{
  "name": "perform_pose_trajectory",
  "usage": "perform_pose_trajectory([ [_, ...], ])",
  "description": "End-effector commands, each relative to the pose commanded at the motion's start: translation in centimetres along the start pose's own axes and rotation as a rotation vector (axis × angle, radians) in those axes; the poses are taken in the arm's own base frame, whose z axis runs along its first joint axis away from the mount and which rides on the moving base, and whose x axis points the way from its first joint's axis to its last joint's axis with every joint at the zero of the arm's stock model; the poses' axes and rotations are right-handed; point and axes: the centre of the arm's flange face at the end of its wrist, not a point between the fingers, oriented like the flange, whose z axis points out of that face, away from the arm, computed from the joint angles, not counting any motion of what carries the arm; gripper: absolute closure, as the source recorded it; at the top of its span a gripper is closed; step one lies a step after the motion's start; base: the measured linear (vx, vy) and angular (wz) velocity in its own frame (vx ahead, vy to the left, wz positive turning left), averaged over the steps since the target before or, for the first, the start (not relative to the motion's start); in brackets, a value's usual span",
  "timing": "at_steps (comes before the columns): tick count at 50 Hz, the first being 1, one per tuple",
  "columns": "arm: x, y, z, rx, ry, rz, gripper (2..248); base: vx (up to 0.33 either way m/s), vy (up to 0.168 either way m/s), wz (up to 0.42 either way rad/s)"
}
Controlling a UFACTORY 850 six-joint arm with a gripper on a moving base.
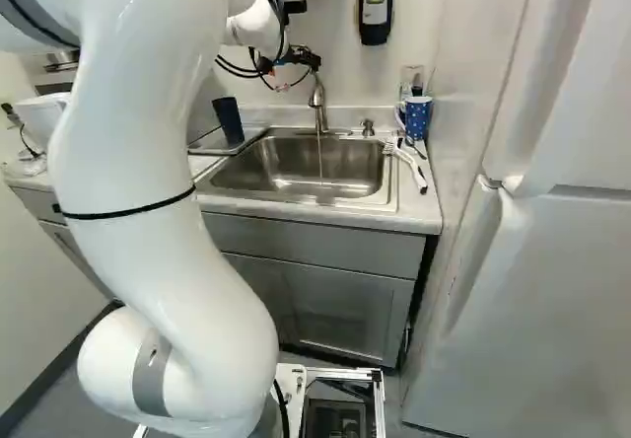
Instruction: Rinse the cup and place it in the tray
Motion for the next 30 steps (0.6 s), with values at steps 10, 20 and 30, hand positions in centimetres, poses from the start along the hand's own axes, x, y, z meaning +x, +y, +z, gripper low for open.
perform_pose_trajectory([
  [10,-0.1,0.0,-0.6,-0.001,0.017,0.000,3,0.000,0.000,0.000],
  [20,0.0,0.2,-1.1,-0.005,0.047,0.001,3,0.000,0.000,0.000],
  [30,-0.4,1.1,-2.3,-0.019,0.044,0.007,3,0.000,0.000,0.000],
])
